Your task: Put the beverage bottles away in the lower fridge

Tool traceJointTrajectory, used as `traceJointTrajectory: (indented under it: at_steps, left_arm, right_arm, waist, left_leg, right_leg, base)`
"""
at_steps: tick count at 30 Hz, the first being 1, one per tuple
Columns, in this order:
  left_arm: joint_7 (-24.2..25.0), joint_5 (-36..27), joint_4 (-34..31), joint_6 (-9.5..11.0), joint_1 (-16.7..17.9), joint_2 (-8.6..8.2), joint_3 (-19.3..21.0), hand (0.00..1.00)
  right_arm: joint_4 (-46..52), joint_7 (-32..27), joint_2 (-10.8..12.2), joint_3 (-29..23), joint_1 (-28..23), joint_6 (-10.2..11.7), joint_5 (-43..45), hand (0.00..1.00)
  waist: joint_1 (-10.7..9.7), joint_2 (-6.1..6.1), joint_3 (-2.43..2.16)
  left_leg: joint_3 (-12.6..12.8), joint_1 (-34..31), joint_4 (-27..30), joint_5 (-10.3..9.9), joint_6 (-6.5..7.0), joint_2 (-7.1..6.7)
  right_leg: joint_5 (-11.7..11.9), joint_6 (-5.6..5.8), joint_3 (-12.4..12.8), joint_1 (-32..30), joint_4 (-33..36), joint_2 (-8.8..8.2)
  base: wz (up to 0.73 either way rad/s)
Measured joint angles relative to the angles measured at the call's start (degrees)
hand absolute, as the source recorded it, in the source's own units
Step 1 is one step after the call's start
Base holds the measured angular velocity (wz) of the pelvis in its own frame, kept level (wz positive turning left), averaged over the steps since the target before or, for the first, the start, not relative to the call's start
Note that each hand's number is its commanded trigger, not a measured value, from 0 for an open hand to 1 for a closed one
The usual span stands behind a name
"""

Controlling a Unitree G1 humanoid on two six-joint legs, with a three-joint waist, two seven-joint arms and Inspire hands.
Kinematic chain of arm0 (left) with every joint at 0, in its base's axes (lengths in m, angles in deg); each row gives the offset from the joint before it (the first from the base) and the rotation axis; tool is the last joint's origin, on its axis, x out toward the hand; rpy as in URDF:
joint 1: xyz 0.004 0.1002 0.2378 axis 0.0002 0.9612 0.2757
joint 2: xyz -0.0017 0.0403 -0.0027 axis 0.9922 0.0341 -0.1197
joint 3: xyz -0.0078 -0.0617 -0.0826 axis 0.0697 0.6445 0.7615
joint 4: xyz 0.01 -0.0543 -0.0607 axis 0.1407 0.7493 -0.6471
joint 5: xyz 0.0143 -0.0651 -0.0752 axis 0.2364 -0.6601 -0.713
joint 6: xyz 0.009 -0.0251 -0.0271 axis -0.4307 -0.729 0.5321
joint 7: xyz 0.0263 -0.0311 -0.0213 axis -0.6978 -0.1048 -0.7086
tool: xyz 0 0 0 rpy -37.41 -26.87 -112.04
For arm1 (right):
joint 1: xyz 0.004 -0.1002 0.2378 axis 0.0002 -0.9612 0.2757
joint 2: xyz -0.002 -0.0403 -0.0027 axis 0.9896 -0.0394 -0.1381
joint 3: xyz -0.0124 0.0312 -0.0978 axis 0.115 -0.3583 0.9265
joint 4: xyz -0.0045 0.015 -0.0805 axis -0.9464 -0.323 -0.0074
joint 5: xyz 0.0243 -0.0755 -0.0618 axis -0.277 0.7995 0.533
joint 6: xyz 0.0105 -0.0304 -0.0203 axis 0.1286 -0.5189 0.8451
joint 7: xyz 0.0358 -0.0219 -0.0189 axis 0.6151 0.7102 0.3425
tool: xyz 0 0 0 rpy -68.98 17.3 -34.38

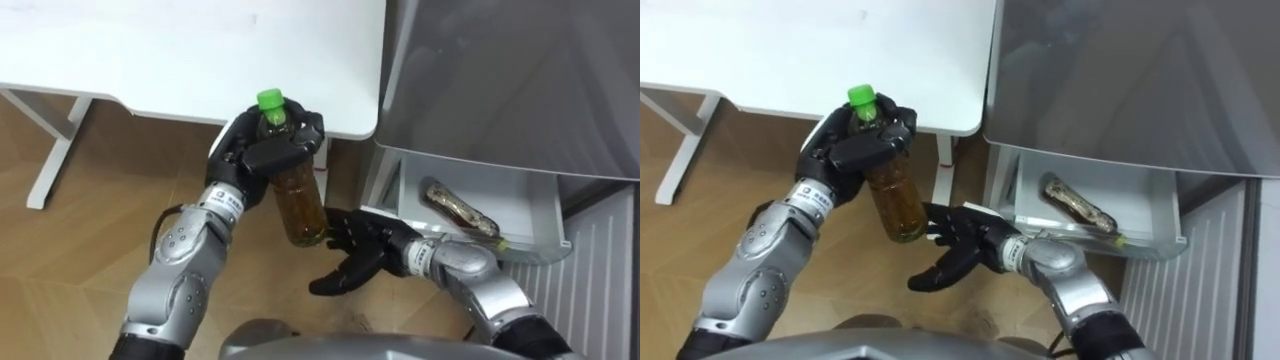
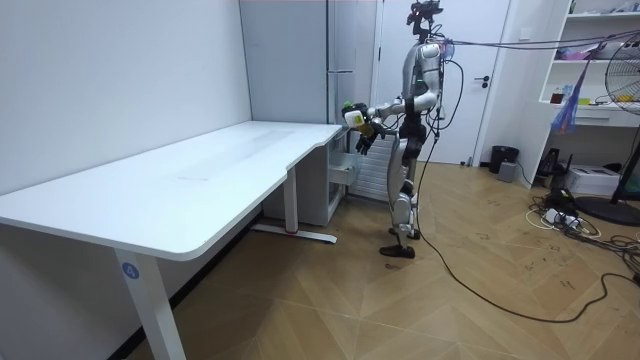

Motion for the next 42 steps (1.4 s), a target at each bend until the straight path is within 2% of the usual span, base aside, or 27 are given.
traceJointTrajectory:
  at_steps: [10, 13, 20, 27, 38, 39, 40, 41, 42]
  left_arm:
    - [2.5, 0.7, 1.3, 0.0, 0.0, 0.23, -2.4, 1.0]
    - [2.9, 0.9, 1.4, 0.0, 0.0, 0.21, -2.9, 1.0]
    - [7.1, 2.0, 2.3, 0.0, 0.0, 0.2, -3.9, 1.0]
    - [7.6, 2.0, 2.7, 0.0, 0.0, 0.23, -4.8, 1.0]
    - [7.6, 2.0, 3.1, 0.1, 0.0, 0.26, -5.7, 1.0]
    - [7.6, 2.0, 3.1, 0.1, 0.0, 0.26, -5.7, 1.0]
    - [7.6, 2.0, 3.1, 0.1, 0.0, 0.26, -5.7, 1.0]
    - [7.6, 2.0, 3.1, 0.1, 0.0, 0.26, -5.7, 1.0]
    - [7.6, 2.0, 3.1, 0.1, 0.0, 0.26, -5.7, 1.0]
  right_arm:
    - [1.9, 1.9, 0.5, 0.1, -0.2, 0.0, -3.8, 0.0]
    - [2.5, 2.0, 0.7, 0.3, -0.3, 0.0, -6.7, 0.0]
    - [4.1, 2.4, 0.2, 0.6, -1.3, 0.0, -13.1, 0.0]
    - [4.1, 2.4, -0.2, 0.6, -1.3, 0.0, -16.1, 0.0]
    - [4.1, 1.8, -0.3, 0.6, -1.3, 0.0, -17.8, 0.0]
    - [4.1, 1.8, -0.3, 0.6, -1.3, 0.0, -17.8, 0.02]
    - [4.1, 1.8, -0.3, 0.6, -1.3, 0.0, -17.8, 0.17]
    - [4.1, 1.8, -0.3, 0.6, -1.3, 0.0, -17.9, 0.52]
    - [4.1, 1.8, -0.3, 0.6, -1.3, 0.0, -17.9, 0.62]
  waist:
    - [-1.0, 0.07, -0.02]
    - [-1.3, 0.11, -0.04]
    - [-1.5, 0.14, -0.08]
    - [-1.7, 0.53, -0.2]
    - [-1.8, 1.2, -0.15]
    - [-1.8, 1.2, -0.15]
    - [-1.8, 1.2, -0.15]
    - [-1.8, 1.2, -0.15]
    - [-1.8, 1.21, -0.14]
  left_leg:
    - [0.2, 0.1, -0.1, 0.0, 0.0, 0.08]
    - [0.5, 0.0, -0.1, 0.0, 0.0, 0.18]
    - [1.8, -0.4, -0.1, 0.0, 0.0, 0.44]
    - [1.8, -0.4, 0.1, 0.0, 0.0, 0.45]
    - [1.9, -0.3, -0.1, 0.0, 0.0, 0.45]
    - [1.9, -0.3, -0.1, 0.0, 0.0, 0.45]
    - [1.9, -0.3, -0.1, 0.0, 0.01, 0.44]
    - [1.9, -0.3, -0.1, 0.0, 0.01, 0.44]
    - [1.9, -0.3, -0.1, 0.0, 0.01, 0.44]
  right_leg:
    - [0.0, 0.0, 0.2, 0.0, 0.0, -0.05]
    - [0.0, 0.0, 1.1, -0.2, 0.0, 0.03]
    - [0.0, 0.0, 1.9, -0.8, 0.3, 0.12]
    - [0.0, -0.01, 1.9, -0.9, 0.3, 0.12]
    - [0.0, -0.01, 2.7, -1.0, 0.2, 0.18]
    - [0.0, -0.01, 2.8, -1.0, 0.2, 0.18]
    - [0.0, -0.01, 2.9, -1.0, 0.2, 0.18]
    - [0.0, -0.01, 2.9, -1.1, 0.2, 0.18]
    - [0.0, -0.01, 3.0, -1.1, 0.2, 0.19]
  base:
    - [0.0]
    - [-0.08]
    - [-0.07]
    - [0.0]
    - [0.0]
    - [0.0]
    - [0.0]
    - [0.0]
    - [0.0]
